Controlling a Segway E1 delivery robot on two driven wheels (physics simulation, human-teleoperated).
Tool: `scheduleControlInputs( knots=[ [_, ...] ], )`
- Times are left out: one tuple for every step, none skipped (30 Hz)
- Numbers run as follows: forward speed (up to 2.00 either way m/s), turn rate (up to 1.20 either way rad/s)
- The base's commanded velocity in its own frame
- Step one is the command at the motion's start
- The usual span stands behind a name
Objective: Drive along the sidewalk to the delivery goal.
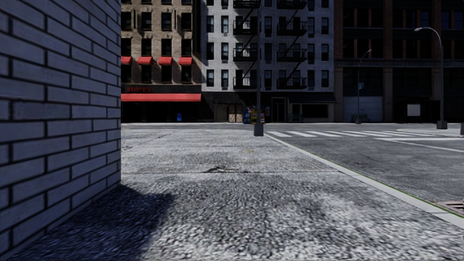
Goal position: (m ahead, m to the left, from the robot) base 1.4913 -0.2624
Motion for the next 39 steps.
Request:
scheduleControlInputs(
  knots=[
    [1.35, 0.00],
    [1.35, 0.00],
    [1.35, 0.00],
    [1.35, 0.00],
    [1.35, 0.00],
    [1.35, 0.00],
    [1.35, 0.00],
    [1.35, 0.00],
    [1.35, 0.00],
    [1.35, 0.00],
    [1.35, 0.00],
    [1.35, 0.00],
    [1.35, 0.00],
    [1.35, 0.00],
    [1.35, 0.00],
    [1.35, 0.00],
    [1.35, 0.00],
    [1.35, 0.00],
    [1.35, 0.00],
    [1.35, 0.00],
    [1.35, 0.00],
    [1.35, 0.00],
    [1.35, 0.00],
    [1.35, 0.00],
    [1.35, 0.00],
    [1.35, 0.00],
    [1.35, 0.00],
    [1.35, 0.00],
    [1.35, 0.00],
    [1.35, 0.00],
    [1.35, 0.00],
    [1.31, 0.00],
    [1.00, 0.00],
    [0.00, 0.00],
    [0.00, 0.00],
    [0.00, 0.00],
    [0.00, 0.00],
    [0.00, 0.00],
    [0.00, 0.00]
  ],
)
